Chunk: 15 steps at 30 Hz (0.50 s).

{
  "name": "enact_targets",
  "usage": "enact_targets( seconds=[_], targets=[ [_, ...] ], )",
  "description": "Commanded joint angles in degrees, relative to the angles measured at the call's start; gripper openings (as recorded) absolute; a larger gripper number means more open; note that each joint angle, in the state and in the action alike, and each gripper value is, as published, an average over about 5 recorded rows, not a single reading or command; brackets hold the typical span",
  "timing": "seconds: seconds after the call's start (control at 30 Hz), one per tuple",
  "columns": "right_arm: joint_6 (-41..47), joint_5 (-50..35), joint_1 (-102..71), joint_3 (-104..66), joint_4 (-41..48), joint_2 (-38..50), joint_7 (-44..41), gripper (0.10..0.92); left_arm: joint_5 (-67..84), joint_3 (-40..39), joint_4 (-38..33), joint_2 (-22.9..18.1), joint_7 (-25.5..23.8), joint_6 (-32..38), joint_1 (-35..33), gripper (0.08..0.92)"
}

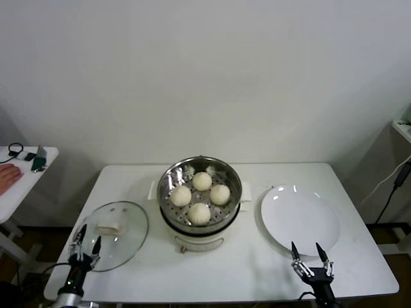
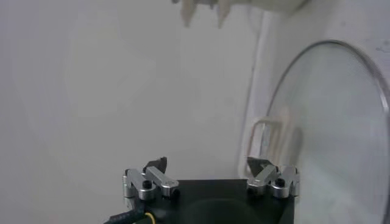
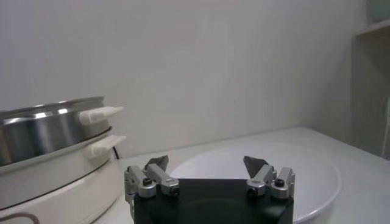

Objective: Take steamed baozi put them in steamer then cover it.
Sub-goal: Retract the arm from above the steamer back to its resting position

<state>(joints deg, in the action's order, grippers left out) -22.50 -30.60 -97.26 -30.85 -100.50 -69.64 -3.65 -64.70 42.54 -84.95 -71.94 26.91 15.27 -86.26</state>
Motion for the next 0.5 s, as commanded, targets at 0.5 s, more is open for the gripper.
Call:
enact_targets(
  seconds=[0.5],
  targets=[
    [-3.31, 0.55, -2.10, 0.76, 0.54, -0.97, 0.55, 0.823, -9.76, -2.11, 10.93, 0.39, 0.30, -2.95, 13.00, 0.823]
  ],
)
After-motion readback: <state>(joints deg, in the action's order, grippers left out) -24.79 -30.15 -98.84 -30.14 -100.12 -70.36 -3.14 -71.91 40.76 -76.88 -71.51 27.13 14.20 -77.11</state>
